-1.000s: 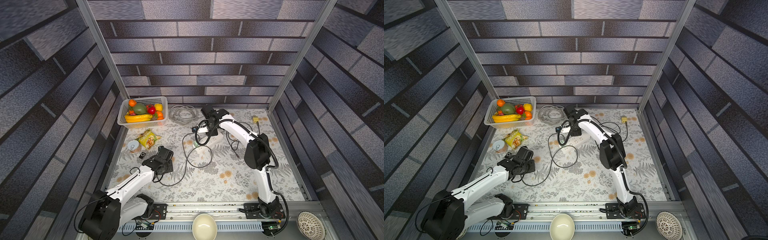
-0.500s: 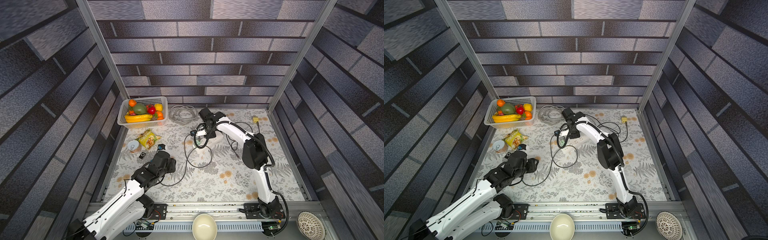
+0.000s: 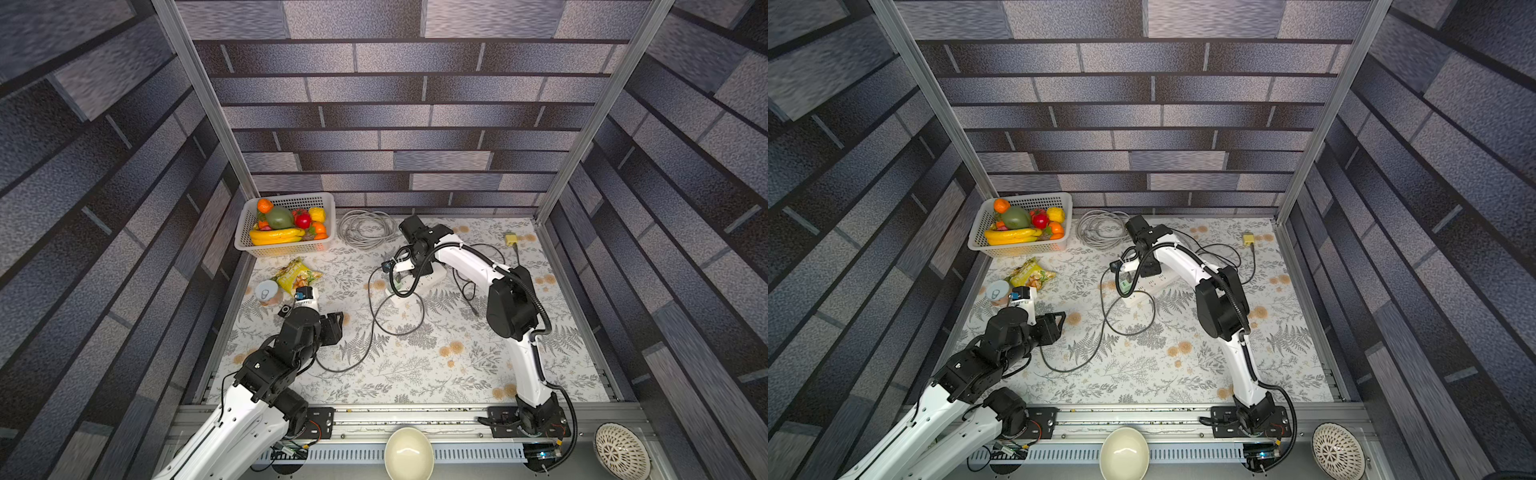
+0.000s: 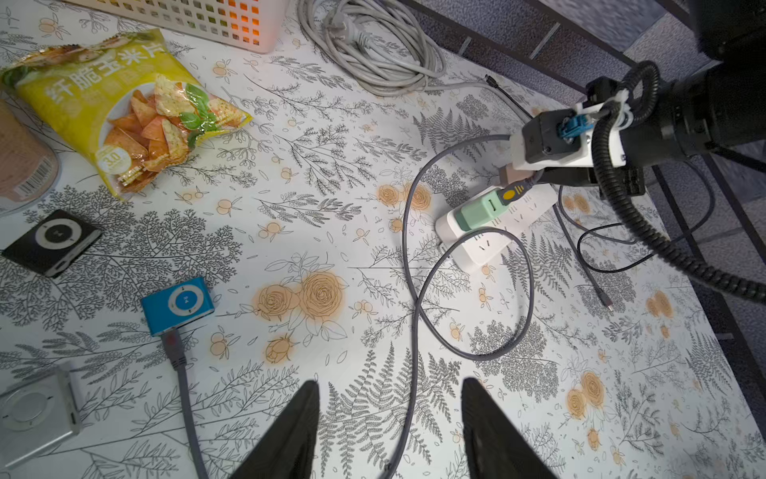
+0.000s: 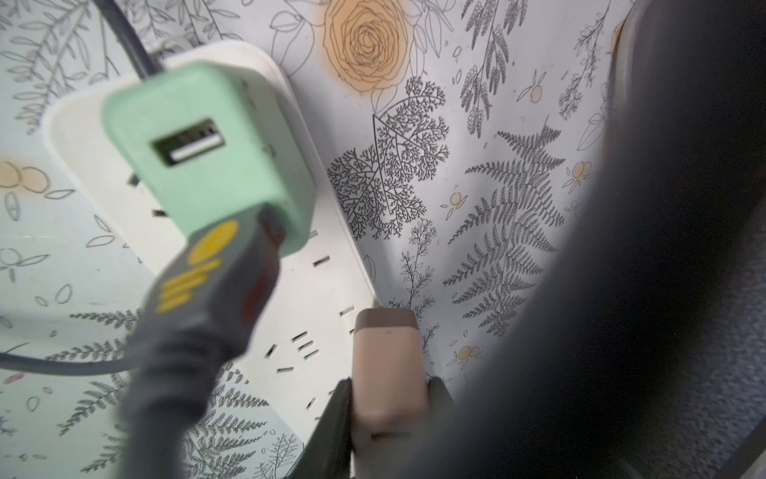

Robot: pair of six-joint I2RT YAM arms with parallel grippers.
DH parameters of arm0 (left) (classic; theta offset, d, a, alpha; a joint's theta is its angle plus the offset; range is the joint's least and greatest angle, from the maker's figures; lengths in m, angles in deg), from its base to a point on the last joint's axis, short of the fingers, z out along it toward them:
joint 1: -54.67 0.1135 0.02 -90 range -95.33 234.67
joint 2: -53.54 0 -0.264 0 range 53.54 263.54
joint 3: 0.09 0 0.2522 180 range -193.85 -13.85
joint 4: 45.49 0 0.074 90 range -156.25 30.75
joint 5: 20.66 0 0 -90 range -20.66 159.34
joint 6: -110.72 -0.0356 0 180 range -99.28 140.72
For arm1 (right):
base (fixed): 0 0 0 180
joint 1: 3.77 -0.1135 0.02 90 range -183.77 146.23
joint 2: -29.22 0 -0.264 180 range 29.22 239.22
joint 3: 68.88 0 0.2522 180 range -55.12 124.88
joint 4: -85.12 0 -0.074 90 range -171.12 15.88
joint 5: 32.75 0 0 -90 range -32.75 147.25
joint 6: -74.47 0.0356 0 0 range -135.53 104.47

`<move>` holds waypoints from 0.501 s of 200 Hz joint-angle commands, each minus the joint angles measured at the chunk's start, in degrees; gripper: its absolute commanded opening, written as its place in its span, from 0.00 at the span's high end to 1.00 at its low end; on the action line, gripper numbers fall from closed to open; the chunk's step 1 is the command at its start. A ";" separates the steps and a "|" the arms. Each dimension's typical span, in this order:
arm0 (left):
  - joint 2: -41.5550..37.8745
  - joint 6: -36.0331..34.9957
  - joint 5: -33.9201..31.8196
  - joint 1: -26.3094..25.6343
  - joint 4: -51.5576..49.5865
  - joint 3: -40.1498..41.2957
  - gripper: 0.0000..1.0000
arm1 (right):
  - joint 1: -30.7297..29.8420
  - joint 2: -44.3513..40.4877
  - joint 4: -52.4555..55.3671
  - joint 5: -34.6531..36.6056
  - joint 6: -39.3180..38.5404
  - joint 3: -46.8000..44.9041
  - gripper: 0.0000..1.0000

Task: Charge mp3
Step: Insert the plug into the socket.

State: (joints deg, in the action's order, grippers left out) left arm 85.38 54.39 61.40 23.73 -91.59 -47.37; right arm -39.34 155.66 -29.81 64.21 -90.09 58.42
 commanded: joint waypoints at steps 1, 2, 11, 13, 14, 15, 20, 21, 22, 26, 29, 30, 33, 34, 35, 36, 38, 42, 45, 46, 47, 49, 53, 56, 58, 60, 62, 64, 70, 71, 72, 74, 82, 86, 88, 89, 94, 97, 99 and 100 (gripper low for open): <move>0.47 -1.76 0.40 0.70 -0.32 -1.11 0.41 | 0.98 -4.39 0.43 -1.96 -0.32 -0.30 1.00; 0.53 -1.76 0.44 0.75 -0.25 -1.07 0.41 | 0.96 -4.46 0.40 -2.00 -0.32 -0.27 1.00; 0.93 -1.84 0.95 0.93 0.47 -0.96 0.40 | 1.01 -5.02 0.33 -2.24 -0.21 0.12 1.00; 1.05 -1.85 1.05 0.98 0.55 -0.94 0.40 | 0.96 -5.09 0.36 -2.20 -0.23 0.22 1.00; 1.04 -1.85 1.12 0.97 0.62 -0.94 0.40 | 0.95 -5.12 0.41 -2.16 -0.23 0.30 1.00; 1.08 -1.85 1.15 0.97 0.66 -0.94 0.40 | 0.95 -5.13 0.48 -2.19 -0.18 0.38 1.00; 1.35 -1.93 1.31 1.05 0.94 -0.94 0.40 | 0.95 -5.18 0.79 -2.13 -0.21 0.81 1.00; 1.37 -1.94 1.33 1.05 0.95 -0.94 0.40 | 0.99 -5.21 0.89 -2.13 -0.18 0.90 1.00; 1.38 -1.94 1.34 1.05 1.00 -0.94 0.39 | 1.01 -5.22 0.98 -2.13 -0.25 0.99 1.00; 1.59 -2.01 1.46 1.06 1.21 -0.98 0.39 | 0.94 -5.20 1.49 -2.13 -0.30 1.44 1.00; 1.72 -2.03 1.59 1.06 1.13 -1.02 0.39 | 0.93 -5.20 1.87 -2.22 -0.34 1.69 1.00; 1.77 -2.03 1.56 1.10 1.22 -1.02 0.39 | 0.98 -5.22 2.04 -2.22 -0.37 1.73 1.00; 1.82 -2.12 1.58 1.07 1.21 -1.02 0.39 | 1.02 -5.23 2.34 -2.22 -0.48 1.95 1.00; 1.78 -2.16 1.60 1.06 1.26 -1.02 0.39 | 1.03 -5.23 2.45 -2.22 -0.49 1.99 1.00; 1.80 -2.18 1.61 1.06 1.24 -1.02 0.39 | 1.07 -5.23 2.55 -2.26 -0.53 2.02 1.00; 1.77 -2.19 1.61 1.06 1.28 -1.07 0.39 | 1.10 -5.19 2.65 -2.28 -0.56 2.03 1.00; 1.79 -2.27 1.62 1.06 1.26 -1.10 0.39 | 1.11 -5.22 2.83 -2.30 -0.66 2.04 1.00; 1.76 -2.41 1.74 1.07 1.41 -1.11 0.38 | 1.18 -5.23 3.11 -2.30 -0.95 2.12 1.00; 1.74 -2.62 1.84 1.06 1.32 -1.11 0.38 | 1.20 -5.25 3.43 -2.37 -1.18 2.17 1.00; 1.70 -2.67 1.86 1.06 1.36 -1.11 0.38 | 1.25 -5.29 3.52 -2.38 -1.23 2.19 1.00; 1.67 -2.70 1.91 1.06 1.38 -1.11 0.38 | 1.27 -5.30 3.57 -2.39 -1.30 2.20 1.00; 1.59 -2.77 2.00 1.06 1.55 -1.07 0.37 | 1.25 -5.31 3.79 -2.43 -1.49 2.15 1.00; 1.44 -3.05 2.16 1.07 1.54 -1.03 0.37 | 1.36 -5.44 4.03 -2.60 -1.69 2.06 1.00; 1.34 -3.24 2.29 1.06 1.61 -0.98 0.36 | 1.42 -5.55 4.06 -2.77 -1.86 1.93 1.00; 1.20 -3.30 2.36 1.06 1.61 -0.95 0.35 | 1.48 -5.62 4.06 -2.86 -1.98 1.82 1.00; 1.06 -3.49 2.39 1.12 1.61 -0.89 0.35 | 1.58 -5.72 4.06 -3.01 -2.05 1.72 1.00; 0.91 -3.58 2.45 1.14 1.63 -0.86 0.35 | 1.61 -5.81 4.06 -3.18 -2.14 1.63 1.00; 0.83 -3.76 2.46 1.14 1.65 -0.85 0.35 | 1.66 -5.95 4.06 -3.42 -2.27 1.54 1.00; 0.42 -4.25 2.69 1.23 1.77 -0.77 0.33 | 1.83 -6.17 4.23 -3.99 -2.73 1.28 1.00; 0.37 -4.37 2.73 1.23 1.76 -0.76 0.33 | 1.87 -6.23 4.23 -4.07 -2.75 1.22 1.00; 0.27 -4.47 2.79 1.23 1.67 -0.76 0.33 | 1.85 -6.26 4.23 -4.11 -2.81 1.19 1.00; 0.14 -4.71 2.90 1.23 1.73 -0.76 0.32 | 1.83 -6.28 4.24 -4.23 -3.01 1.10 1.00; -0.31 -5.63 3.28 1.32 1.72 -0.76 0.30 | 1.82 -6.14 4.80 -4.26 -3.89 1.26 1.00; -0.56 -6.04 3.48 1.36 1.75 -0.84 0.29 | 1.83 -5.85 5.68 -4.30 -4.68 1.71 1.00; -0.72 -6.28 3.56 1.33 1.68 -0.84 0.28 | 1.82 -5.69 6.25 -4.30 -5.10 1.98 1.00; -0.72 -6.40 3.60 1.32 1.72 -0.89 0.28 | 1.87 -5.59 6.52 -4.31 -5.30 2.14 1.00; -0.88 -6.87 3.77 1.34 1.74 -0.98 0.26 | 1.97 -5.18 7.60 -4.48 -6.13 2.69 1.00; -1.02 -7.33 3.89 1.32 1.79 -1.02 0.26 | 1.99 -5.00 7.98 -4.61 -6.42 3.03 1.00; -1.08 -7.55 3.99 1.32 1.83 -1.09 0.26 | 2.00 -4.93 8.12 -4.73 -6.57 3.19 1.00; -1.16 -7.65 4.03 1.32 1.75 -1.10 0.26 | 2.00 -4.91 8.15 -4.79 -6.61 3.27 1.00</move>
State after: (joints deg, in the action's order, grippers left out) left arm 85.60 50.91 63.63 24.76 -90.41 -47.35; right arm -37.97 151.55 -27.12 61.64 -92.89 59.16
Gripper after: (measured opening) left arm 0.726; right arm 0.280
